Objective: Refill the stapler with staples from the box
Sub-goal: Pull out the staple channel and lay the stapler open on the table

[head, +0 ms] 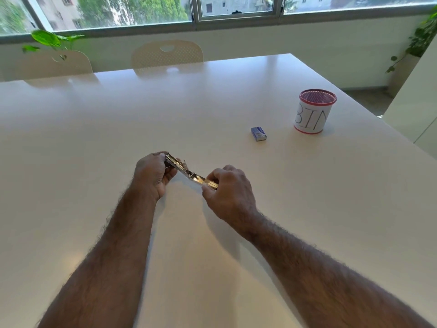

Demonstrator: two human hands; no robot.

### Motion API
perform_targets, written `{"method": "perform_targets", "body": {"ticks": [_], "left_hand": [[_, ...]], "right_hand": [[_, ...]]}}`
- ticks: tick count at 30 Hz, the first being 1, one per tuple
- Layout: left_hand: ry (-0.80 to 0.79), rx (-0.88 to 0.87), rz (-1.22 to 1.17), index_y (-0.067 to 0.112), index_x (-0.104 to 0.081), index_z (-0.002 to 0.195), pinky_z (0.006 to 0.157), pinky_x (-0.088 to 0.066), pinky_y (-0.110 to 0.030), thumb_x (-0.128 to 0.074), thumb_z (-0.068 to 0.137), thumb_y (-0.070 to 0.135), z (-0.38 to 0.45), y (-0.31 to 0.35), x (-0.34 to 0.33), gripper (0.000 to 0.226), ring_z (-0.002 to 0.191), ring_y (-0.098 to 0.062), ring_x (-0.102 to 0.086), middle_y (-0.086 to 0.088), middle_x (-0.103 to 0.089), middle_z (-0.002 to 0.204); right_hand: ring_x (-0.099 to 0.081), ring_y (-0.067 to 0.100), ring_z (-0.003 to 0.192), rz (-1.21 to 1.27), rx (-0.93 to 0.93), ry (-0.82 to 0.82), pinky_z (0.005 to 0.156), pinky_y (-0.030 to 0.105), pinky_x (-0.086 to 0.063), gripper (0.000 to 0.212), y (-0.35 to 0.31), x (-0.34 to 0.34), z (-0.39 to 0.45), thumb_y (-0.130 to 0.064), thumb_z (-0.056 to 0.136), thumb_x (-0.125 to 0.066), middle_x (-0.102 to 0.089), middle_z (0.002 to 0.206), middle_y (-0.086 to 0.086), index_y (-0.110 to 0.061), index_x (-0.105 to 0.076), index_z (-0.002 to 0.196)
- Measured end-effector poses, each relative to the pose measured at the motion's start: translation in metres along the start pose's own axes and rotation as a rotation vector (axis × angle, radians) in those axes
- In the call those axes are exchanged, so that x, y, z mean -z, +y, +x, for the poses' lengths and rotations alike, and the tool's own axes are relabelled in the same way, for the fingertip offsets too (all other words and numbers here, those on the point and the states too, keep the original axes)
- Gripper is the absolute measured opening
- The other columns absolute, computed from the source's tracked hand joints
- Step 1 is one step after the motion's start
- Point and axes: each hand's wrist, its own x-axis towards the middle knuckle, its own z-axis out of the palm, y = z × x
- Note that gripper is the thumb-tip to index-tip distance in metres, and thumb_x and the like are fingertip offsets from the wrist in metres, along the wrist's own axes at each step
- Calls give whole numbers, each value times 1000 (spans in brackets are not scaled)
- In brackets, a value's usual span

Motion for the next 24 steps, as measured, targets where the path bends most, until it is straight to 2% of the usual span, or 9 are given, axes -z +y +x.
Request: {"method": "perform_targets", "body": {"ticks": [3, 6, 8, 11, 15, 17, 20, 22, 24], "left_hand": [[12, -65, 110, 12, -60, 84, 50, -53, -20, -33, 94, -3, 6, 1, 10, 31, 74, -19, -62, -14, -61, 85], [-5, -78, 274, 8, -63, 80, 51, -53, -18, -32, 88, -10, 10, 5, 24, 37, 75, -18, -58, -15, -59, 91], [-21, -129, 450, 12, -66, 79, 57, -51, -21, -43, 83, -5, 8, 6, 36, 29, 75, -17, -58, -11, -62, 88], [-49, -348, 838, 21, -70, 86, 68, -47, -23, -63, 78, 8, 0, 6, 52, 17, 75, -17, -59, -1, -67, 84], [-48, -522, 1084, 16, -72, 97, 89, -45, -31, -69, 80, 13, -3, 5, 59, 17, 96, -25, -60, -8, -63, 104], [-53, -551, 1172, 14, -72, 100, 98, -41, -34, -69, 81, 13, -1, 4, 59, 19, 107, -31, -55, -13, -58, 112], [-70, -552, 1207, 13, -70, 105, 102, -39, -38, -68, 82, 13, 1, 2, 58, 23, 113, -34, -50, -13, -55, 117], [-63, -546, 1194, 14, -66, 112, 103, -39, -38, -69, 79, 14, 2, 3, 58, 33, 113, -33, -49, -14, -53, 120], [-24, -569, 1170, 14, -61, 115, 100, -38, -37, -69, 74, 14, 0, 4, 57, 42, 111, -32, -47, -15, -51, 118]], "right_hand": [[-48, 18, 100, -29, 54, 0, 80, 29, -41, 21, 1, -9, 4, -30, 88, -64, -60, 99, 0, -16, -70, 102], [-48, 19, 102, -62, 114, -9, 88, 33, -42, 19, 7, -7, 21, -27, 89, -65, -62, 102, 0, -18, -71, 104], [-47, 19, 103, -91, 166, -34, 93, 36, -39, 21, 11, -6, 34, -27, 88, -66, -64, 103, -1, -20, -72, 107], [-46, 18, 107, -136, 223, -105, 93, 36, -32, 22, 14, -11, 50, -27, 90, -64, -64, 107, -3, -23, -72, 110], [-45, 19, 110, -140, 246, -132, 93, 34, -29, 25, 18, -17, 63, -29, 90, -62, -65, 110, -5, -26, -72, 113], [-45, 19, 111, -129, 251, -138, 90, 31, -25, 26, 19, -18, 68, -29, 90, -63, -66, 112, -6, -25, -72, 114], [-46, 20, 115, -94, 244, -141, 89, 28, -22, 31, 22, -14, 74, -33, 89, -65, -67, 116, -3, -22, -70, 118], [-52, 22, 111, -36, 203, -75, 91, 30, -30, 30, 29, -4, 77, -32, 89, -66, -69, 114, 0, -19, -71, 116], [-60, 26, 99, 16, 142, 49, 90, 33, -42, 21, 42, 11, 79, -23, 91, -64, -72, 105, 5, -14, -73, 108]]}}
